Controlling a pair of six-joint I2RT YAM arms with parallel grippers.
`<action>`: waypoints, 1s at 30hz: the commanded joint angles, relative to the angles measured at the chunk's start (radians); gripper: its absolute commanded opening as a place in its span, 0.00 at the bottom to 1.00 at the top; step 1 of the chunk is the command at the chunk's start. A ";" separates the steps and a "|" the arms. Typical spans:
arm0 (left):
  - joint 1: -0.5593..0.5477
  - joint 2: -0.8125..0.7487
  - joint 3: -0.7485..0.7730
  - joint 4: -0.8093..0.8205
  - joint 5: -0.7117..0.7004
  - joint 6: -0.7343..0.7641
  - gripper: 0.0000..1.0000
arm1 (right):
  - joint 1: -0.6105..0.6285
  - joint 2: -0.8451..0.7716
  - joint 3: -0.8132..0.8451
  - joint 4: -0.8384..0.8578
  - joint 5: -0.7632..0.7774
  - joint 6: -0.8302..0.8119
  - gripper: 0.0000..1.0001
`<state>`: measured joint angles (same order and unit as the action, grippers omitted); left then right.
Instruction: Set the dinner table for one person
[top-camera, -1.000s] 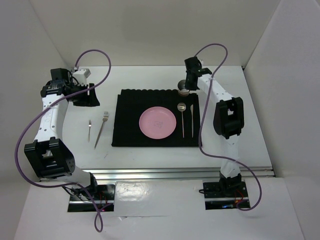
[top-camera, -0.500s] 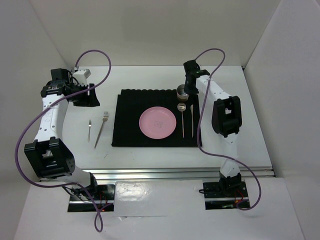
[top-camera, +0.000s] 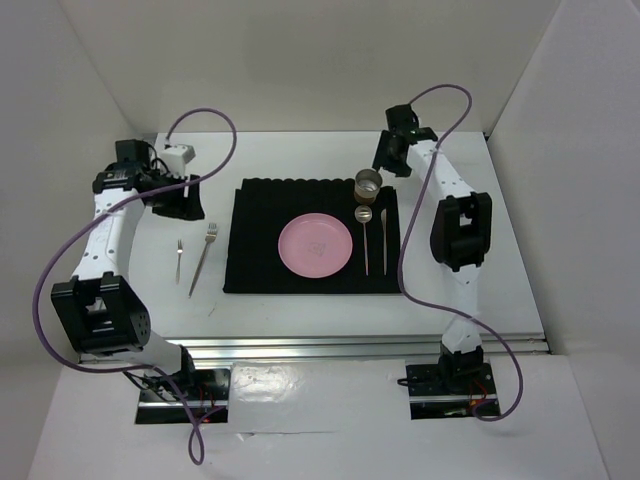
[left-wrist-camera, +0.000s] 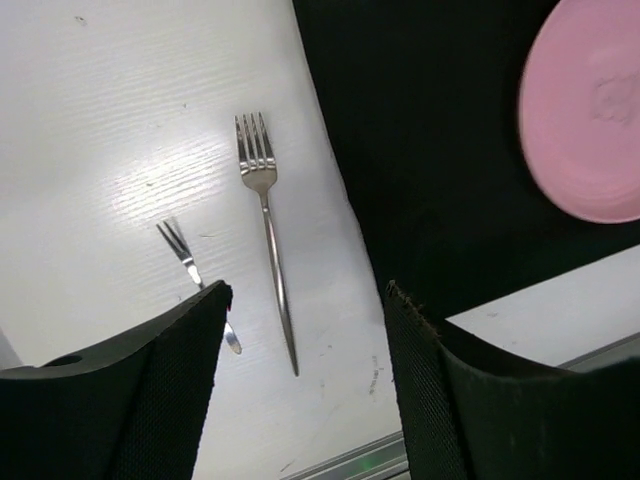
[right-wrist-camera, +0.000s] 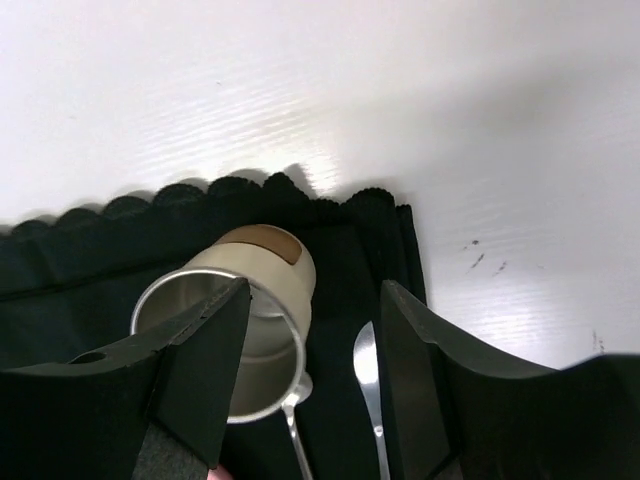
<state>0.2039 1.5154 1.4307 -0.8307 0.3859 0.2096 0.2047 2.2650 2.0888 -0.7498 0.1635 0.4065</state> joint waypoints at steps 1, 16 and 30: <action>-0.087 0.034 -0.085 -0.039 -0.117 0.099 0.70 | -0.002 -0.183 0.012 0.019 -0.012 -0.005 0.63; -0.166 0.225 -0.247 0.150 -0.341 0.149 0.67 | 0.048 -0.653 -0.553 0.173 0.073 0.006 0.63; -0.146 0.399 -0.214 0.147 -0.274 0.082 0.04 | 0.048 -0.791 -0.691 0.152 0.131 0.015 0.63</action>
<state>0.0452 1.8561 1.2053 -0.6918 0.0547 0.3180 0.2508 1.5383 1.4029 -0.6136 0.2550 0.4118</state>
